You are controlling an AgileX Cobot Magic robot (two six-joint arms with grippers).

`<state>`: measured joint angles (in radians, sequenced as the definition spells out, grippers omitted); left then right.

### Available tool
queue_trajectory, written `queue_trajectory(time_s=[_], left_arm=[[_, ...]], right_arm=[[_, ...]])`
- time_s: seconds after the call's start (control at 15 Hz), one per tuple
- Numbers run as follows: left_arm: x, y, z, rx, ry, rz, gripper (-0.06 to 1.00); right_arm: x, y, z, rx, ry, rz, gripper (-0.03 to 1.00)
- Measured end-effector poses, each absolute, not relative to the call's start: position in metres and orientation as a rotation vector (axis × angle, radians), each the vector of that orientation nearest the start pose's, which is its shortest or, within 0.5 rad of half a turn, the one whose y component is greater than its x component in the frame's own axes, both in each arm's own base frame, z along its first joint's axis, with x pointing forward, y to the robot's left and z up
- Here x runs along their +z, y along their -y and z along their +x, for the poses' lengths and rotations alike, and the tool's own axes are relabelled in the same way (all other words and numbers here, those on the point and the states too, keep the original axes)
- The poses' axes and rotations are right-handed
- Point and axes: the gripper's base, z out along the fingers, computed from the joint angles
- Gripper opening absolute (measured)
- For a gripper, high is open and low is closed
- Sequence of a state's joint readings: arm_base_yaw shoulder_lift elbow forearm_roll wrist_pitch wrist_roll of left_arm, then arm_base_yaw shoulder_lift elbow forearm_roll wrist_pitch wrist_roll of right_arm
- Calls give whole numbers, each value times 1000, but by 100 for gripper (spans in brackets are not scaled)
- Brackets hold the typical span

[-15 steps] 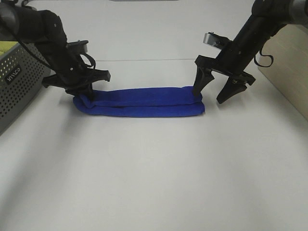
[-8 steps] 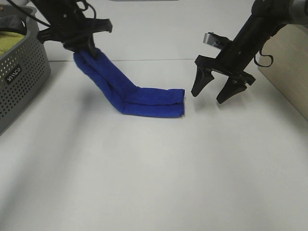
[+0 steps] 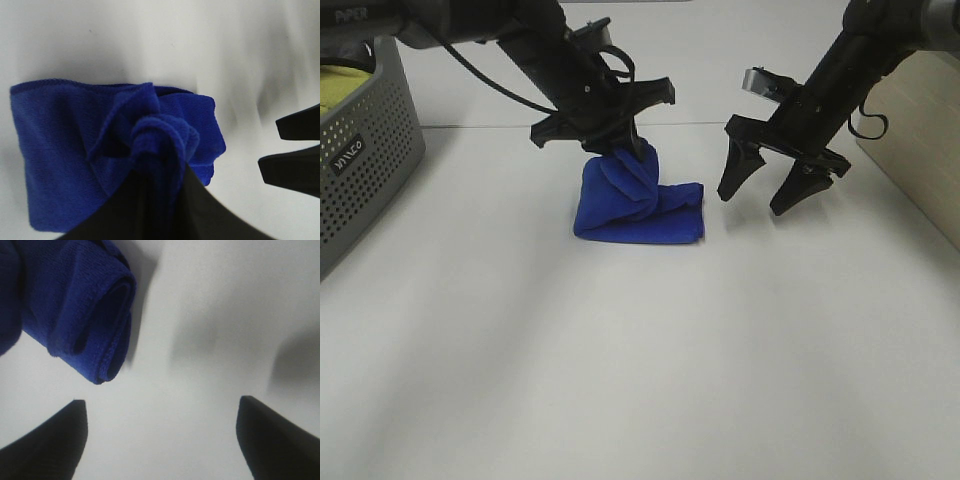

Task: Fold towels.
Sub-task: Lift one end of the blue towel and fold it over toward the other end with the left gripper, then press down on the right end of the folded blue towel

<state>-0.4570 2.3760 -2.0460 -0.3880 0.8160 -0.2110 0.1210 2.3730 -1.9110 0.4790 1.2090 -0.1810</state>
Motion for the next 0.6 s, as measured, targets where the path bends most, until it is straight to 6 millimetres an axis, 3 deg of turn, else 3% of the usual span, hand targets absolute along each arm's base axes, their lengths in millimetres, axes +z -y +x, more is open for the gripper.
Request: queue_trajectory(time_s=[0.13, 0.33, 0.6], left_arm=[[163, 263, 460, -721, -2702, 7, 25], [163, 271, 460, -854, -2676, -95, 52], [171, 279, 461, -1034, -2619, -211, 59]], right_arm=[[138, -96, 465, 695, -3057, -194, 79], [138, -96, 465, 695, -3057, -194, 79], [140, -100, 466, 759, -3041, -173, 79]])
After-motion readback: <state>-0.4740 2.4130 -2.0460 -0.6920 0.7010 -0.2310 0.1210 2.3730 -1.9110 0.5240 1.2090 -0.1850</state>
